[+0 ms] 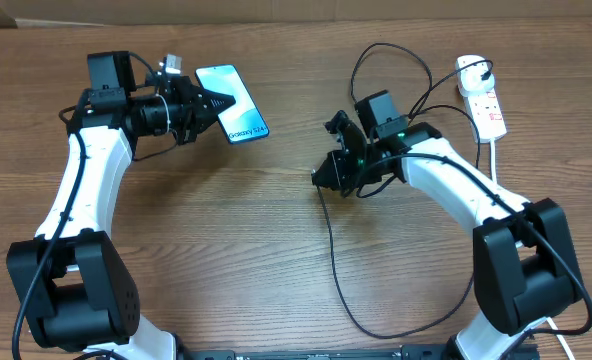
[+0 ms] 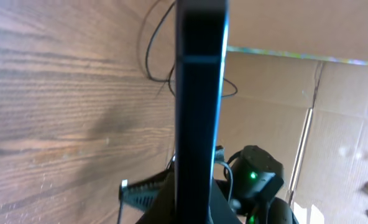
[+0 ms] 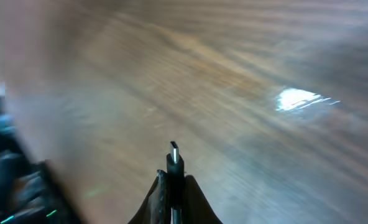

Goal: Plug charger to phone and switch on socket
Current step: 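Lift the cable plug with the right gripper toward the phone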

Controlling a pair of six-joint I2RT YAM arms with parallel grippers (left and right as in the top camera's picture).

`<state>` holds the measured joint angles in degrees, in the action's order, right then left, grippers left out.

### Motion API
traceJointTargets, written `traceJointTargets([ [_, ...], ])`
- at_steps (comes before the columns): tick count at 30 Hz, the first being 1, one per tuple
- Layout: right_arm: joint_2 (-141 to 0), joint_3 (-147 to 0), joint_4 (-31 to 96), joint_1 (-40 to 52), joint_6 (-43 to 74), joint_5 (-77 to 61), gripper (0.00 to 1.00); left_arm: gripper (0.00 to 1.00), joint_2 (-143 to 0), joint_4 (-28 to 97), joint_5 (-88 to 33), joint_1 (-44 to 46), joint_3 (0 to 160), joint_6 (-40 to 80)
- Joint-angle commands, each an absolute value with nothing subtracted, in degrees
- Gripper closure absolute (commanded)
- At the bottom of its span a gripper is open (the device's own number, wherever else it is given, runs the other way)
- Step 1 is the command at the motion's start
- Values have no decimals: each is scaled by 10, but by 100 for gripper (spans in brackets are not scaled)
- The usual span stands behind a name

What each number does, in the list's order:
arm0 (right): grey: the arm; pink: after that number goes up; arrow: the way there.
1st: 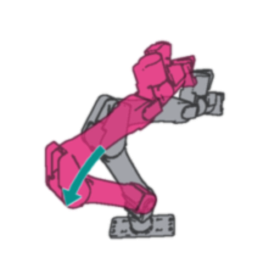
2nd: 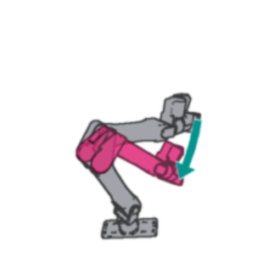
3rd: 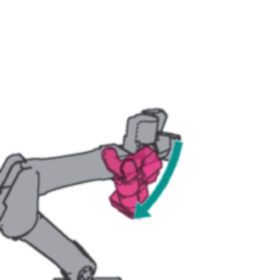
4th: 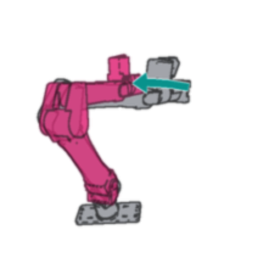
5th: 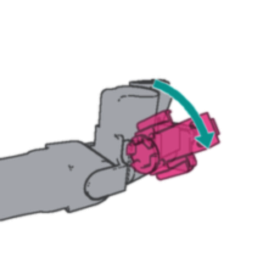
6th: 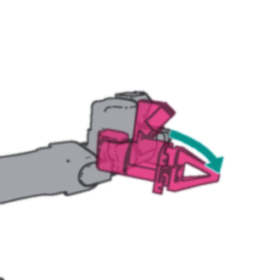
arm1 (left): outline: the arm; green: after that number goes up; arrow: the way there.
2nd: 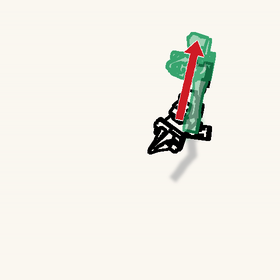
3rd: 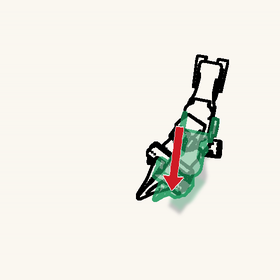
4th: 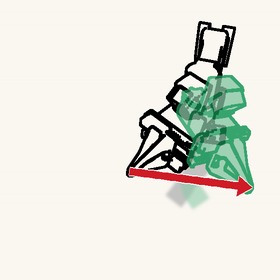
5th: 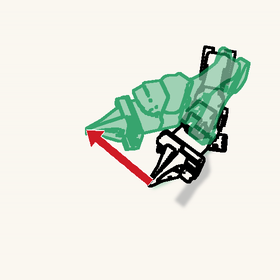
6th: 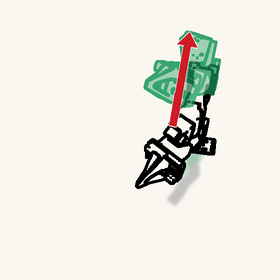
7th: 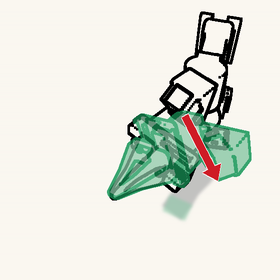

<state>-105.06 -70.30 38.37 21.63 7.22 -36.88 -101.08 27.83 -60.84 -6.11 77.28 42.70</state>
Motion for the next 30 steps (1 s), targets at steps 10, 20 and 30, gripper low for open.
traceJointTargets([
  [10, -1036, -717, 384, 192, 44, -635, 96, 96, -1004, 265, -639, -57, 780, 418],
  [20, -1036, -717, 385, 168, 47, -794, 96, 96, -1004, 197, -637, -24, 780, 452],
  [30, -1036, -717, 381, 161, 46, -865, 96, 96, -1004, 164, -593, 18, 780, 504],
])
